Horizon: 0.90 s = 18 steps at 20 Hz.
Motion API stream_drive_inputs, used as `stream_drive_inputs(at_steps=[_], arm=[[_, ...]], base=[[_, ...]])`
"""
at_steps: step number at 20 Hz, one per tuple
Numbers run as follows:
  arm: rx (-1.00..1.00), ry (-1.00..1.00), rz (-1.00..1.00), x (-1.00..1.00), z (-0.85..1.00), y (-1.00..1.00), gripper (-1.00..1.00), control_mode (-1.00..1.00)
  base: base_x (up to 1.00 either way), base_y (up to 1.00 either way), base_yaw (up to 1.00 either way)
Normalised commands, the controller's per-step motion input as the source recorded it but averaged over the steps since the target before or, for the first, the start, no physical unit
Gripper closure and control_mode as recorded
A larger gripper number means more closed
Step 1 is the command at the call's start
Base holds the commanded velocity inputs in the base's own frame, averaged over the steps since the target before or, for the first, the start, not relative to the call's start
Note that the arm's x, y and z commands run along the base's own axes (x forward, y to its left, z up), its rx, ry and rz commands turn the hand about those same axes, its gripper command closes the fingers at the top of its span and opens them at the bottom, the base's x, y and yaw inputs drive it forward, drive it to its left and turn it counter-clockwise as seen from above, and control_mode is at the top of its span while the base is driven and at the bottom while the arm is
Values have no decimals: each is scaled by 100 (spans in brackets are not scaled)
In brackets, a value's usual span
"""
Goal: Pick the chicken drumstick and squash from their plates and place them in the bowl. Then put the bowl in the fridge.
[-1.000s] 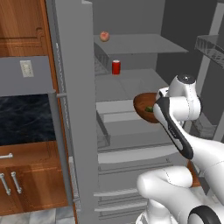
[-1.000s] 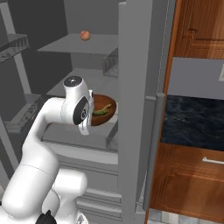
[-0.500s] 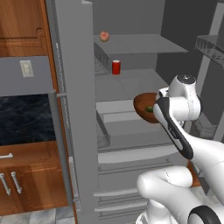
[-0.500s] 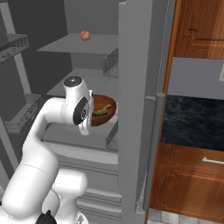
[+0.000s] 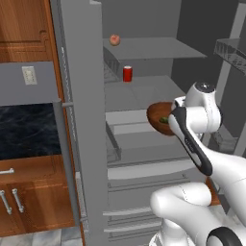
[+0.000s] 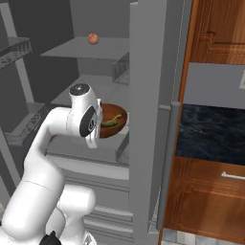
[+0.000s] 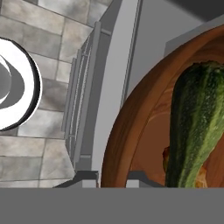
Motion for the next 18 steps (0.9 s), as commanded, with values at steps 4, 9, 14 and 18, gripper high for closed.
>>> stream_drive_inputs(at_steps=[4,9,14,18], arm=[[0,-37,1,-7,20,0,100,-100],[7,-29,0,-1,25,3,100,-100],[0,2,-9,21,24,26,100,-100],[0,8,-5,34,22,23,100,-100]], base=[[0,0,0],[0,0,0],[0,0,0],[0,0,0]])
